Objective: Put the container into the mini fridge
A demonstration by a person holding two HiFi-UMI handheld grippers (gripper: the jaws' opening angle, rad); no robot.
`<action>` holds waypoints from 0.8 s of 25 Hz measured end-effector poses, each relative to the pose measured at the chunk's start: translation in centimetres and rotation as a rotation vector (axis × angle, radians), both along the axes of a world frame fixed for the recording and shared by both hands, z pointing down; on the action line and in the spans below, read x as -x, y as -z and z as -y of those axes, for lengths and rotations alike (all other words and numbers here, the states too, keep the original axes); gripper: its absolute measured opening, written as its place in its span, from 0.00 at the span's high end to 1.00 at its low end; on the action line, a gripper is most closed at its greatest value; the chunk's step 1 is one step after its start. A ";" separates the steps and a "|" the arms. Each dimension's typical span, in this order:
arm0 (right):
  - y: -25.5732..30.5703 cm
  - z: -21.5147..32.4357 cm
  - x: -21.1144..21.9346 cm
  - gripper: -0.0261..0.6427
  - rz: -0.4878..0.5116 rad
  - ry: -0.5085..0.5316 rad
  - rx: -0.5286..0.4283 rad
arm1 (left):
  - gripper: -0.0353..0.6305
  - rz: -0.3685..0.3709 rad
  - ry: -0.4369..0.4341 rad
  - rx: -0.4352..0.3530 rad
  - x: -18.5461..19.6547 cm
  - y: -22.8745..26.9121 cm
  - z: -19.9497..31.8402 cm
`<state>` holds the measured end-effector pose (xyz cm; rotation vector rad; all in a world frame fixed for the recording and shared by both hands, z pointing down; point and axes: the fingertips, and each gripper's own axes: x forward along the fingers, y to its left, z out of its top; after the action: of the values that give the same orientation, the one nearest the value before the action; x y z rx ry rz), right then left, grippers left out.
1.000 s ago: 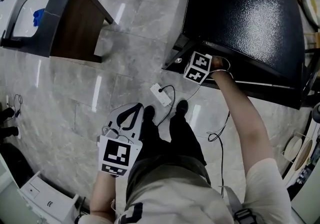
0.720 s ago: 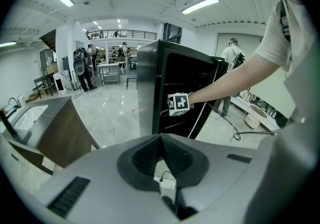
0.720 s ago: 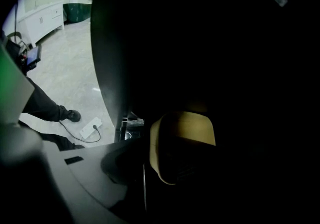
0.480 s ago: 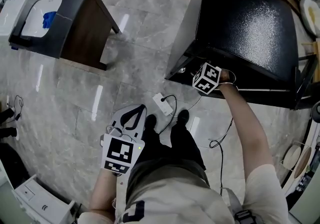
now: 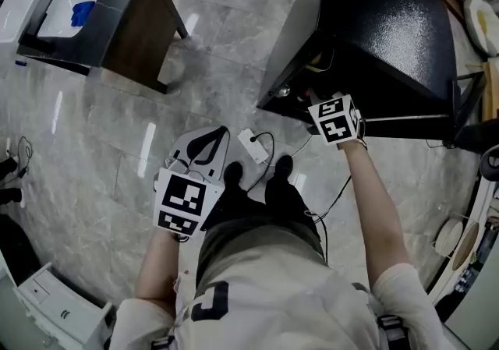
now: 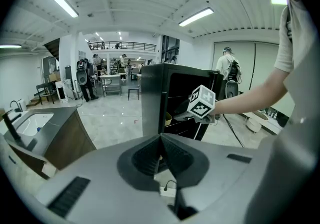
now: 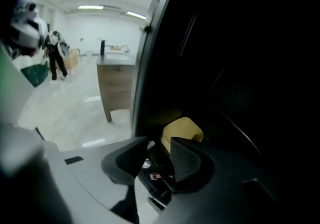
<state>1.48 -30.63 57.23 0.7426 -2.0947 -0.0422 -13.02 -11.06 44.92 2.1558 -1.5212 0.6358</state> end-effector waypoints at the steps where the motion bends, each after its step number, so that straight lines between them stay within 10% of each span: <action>1: 0.9 -0.8 0.1 0.75 0.052 -0.030 0.016 | 0.86 -0.006 0.005 -0.008 0.3 0.2 -0.1; 9: 5.3 -8.0 1.0 0.75 0.333 -0.181 0.115 | 0.86 -0.050 0.032 -0.021 3.0 1.1 -2.7; 20: 8.0 -18.0 6.6 0.91 0.530 -0.106 0.294 | 0.86 -0.053 -0.043 -0.054 4.3 2.3 -4.6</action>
<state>-5.09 -12.67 49.19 0.7359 -2.4759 0.5649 -17.34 -6.42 42.58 2.2332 -1.4840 0.5536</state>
